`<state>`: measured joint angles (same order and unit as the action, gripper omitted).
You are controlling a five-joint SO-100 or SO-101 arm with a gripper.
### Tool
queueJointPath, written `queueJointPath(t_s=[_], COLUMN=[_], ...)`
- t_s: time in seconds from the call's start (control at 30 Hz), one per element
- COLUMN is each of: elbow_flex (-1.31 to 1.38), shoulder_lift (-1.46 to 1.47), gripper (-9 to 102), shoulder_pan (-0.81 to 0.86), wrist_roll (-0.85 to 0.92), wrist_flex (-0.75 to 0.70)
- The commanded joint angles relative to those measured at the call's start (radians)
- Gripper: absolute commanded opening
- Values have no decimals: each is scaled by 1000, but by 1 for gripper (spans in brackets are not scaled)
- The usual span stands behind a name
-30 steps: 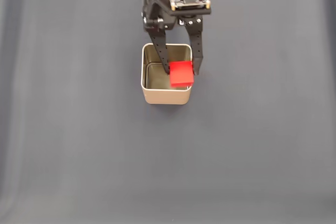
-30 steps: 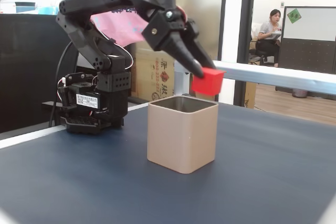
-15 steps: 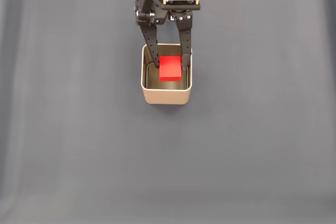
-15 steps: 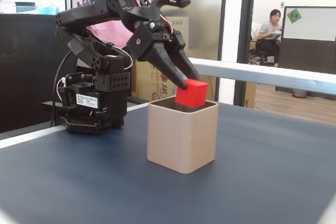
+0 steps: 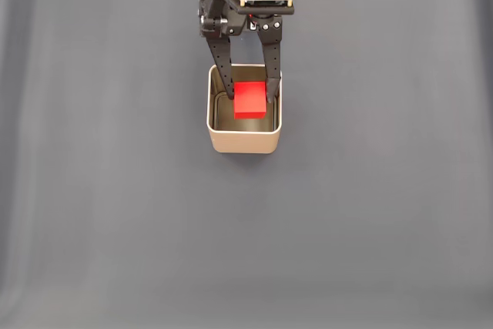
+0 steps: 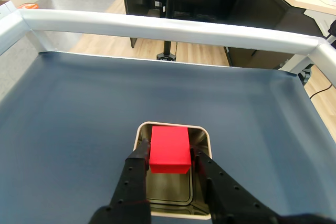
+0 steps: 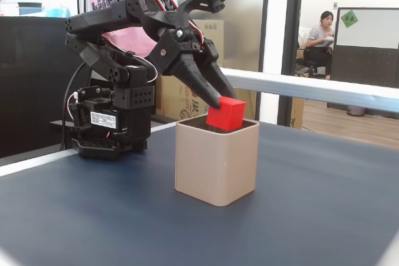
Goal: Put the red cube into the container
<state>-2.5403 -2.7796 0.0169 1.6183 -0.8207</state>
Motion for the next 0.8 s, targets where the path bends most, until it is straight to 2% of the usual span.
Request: queueJointPath(t_s=[0.0,0.4,0.77], elbow_flex=[15,9,2], shoulder_lift=[-15,-18,-25], gripper=[10,26,29], shoulder_pan=[9,9,9], wrist_roll=[0,-34,-52], wrist_flex=[14,17,40])
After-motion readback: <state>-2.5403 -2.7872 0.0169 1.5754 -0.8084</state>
